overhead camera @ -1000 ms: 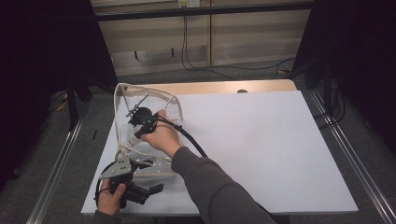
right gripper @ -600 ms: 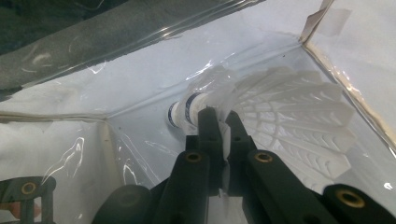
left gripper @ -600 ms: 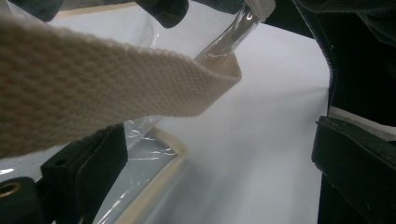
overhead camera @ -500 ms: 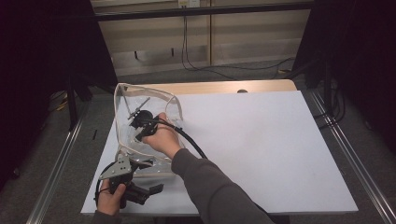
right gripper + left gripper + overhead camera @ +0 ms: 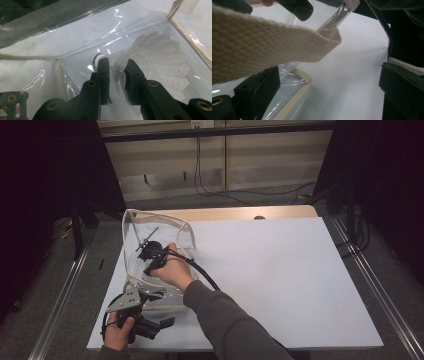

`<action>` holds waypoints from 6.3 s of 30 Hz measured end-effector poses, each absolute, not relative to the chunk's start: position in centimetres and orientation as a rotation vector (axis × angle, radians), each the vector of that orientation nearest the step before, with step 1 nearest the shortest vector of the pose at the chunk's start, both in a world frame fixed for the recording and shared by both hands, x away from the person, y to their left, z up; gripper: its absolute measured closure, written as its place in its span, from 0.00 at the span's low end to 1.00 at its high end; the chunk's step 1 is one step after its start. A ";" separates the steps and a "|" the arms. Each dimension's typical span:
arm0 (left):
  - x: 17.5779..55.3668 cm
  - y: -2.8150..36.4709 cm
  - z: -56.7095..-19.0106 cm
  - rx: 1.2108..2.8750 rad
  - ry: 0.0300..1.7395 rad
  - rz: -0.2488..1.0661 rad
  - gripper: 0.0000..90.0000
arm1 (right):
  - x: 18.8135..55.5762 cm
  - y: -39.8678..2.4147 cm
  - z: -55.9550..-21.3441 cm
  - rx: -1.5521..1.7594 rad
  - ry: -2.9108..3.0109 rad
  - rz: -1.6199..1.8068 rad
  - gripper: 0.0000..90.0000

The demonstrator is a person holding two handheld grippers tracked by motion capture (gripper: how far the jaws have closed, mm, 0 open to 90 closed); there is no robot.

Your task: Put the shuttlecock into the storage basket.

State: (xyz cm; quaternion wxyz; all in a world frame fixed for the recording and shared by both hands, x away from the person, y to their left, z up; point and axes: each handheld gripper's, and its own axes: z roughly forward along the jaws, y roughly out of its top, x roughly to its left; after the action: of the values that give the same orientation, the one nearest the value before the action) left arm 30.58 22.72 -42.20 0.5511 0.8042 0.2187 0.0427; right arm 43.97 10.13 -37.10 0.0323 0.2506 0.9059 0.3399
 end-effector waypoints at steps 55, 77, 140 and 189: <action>30.5 22.6 -42.1 1.906 0.518 0.105 0.04 | 43.0 7.7 -32.2 0.861 2.670 1.074 0.31; 30.5 22.6 -42.1 1.910 0.518 0.109 0.04 | 41.2 5.7 -30.6 0.796 2.698 1.133 0.18; 30.3 22.4 -42.2 1.921 0.530 0.124 0.04 | 37.5 -5.3 -29.2 0.712 2.680 1.370 0.05; 30.2 22.3 -42.2 1.922 0.538 0.120 0.04 | 35.5 -15.7 -35.4 0.838 2.574 1.401 0.04</action>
State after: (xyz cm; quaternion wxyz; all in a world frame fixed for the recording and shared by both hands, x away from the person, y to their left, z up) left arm 30.24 22.31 -42.20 0.5403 0.8088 0.2265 0.0506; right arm 35.46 -15.65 -35.37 0.0470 0.2747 0.8436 0.4590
